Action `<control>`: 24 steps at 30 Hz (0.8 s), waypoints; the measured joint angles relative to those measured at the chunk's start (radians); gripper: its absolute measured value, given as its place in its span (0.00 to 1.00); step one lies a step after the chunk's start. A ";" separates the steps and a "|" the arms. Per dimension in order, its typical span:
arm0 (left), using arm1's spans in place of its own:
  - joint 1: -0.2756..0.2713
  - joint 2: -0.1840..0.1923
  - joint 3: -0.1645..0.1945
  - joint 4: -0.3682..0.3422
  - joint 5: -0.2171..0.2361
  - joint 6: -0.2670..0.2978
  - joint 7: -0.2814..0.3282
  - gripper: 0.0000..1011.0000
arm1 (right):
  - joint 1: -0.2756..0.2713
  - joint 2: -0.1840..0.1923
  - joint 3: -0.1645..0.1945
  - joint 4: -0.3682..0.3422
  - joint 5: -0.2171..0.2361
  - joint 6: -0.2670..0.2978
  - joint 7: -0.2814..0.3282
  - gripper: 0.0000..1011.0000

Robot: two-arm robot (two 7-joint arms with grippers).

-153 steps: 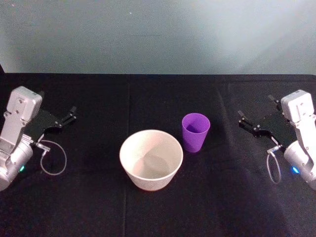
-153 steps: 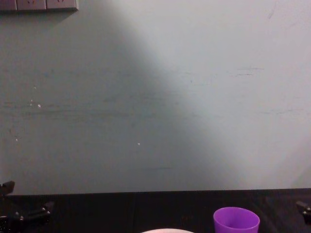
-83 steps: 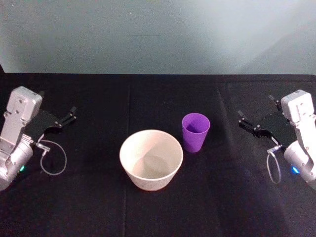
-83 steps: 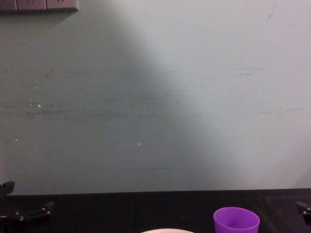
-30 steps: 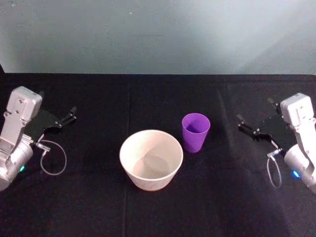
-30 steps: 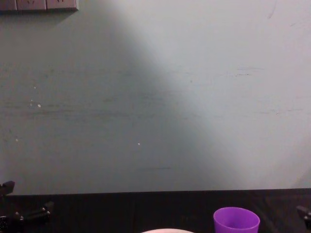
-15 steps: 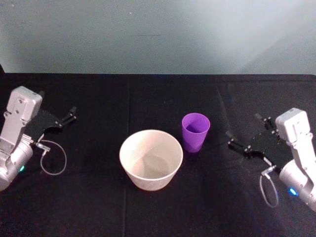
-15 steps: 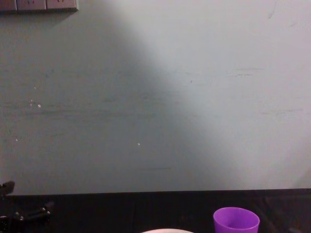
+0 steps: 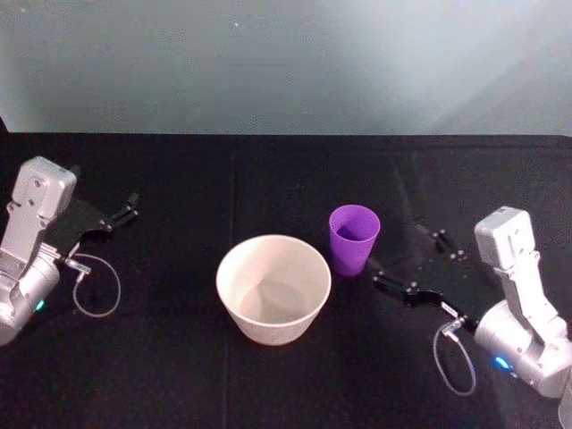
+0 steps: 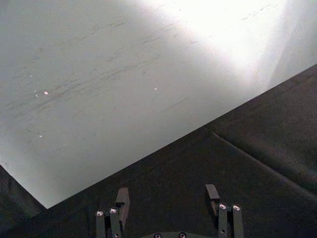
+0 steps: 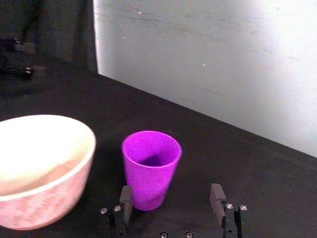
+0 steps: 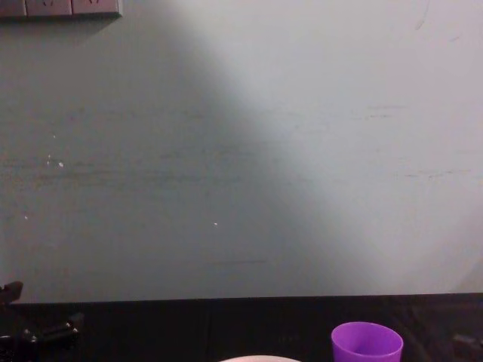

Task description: Pick up the cup and pour the mung beans from the cup into the bowl.

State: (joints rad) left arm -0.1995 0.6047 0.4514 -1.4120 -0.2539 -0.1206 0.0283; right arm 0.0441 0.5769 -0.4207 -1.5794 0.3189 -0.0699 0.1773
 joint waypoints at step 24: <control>0.000 0.000 0.000 0.000 0.000 0.000 0.000 0.99 | 0.103 -0.153 -0.005 0.161 0.012 -0.003 0.116 0.99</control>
State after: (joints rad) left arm -0.1995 0.6047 0.4514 -1.4120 -0.2539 -0.1206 0.0283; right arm 0.1470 0.4242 -0.4255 -1.4180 0.3313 -0.0728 0.2934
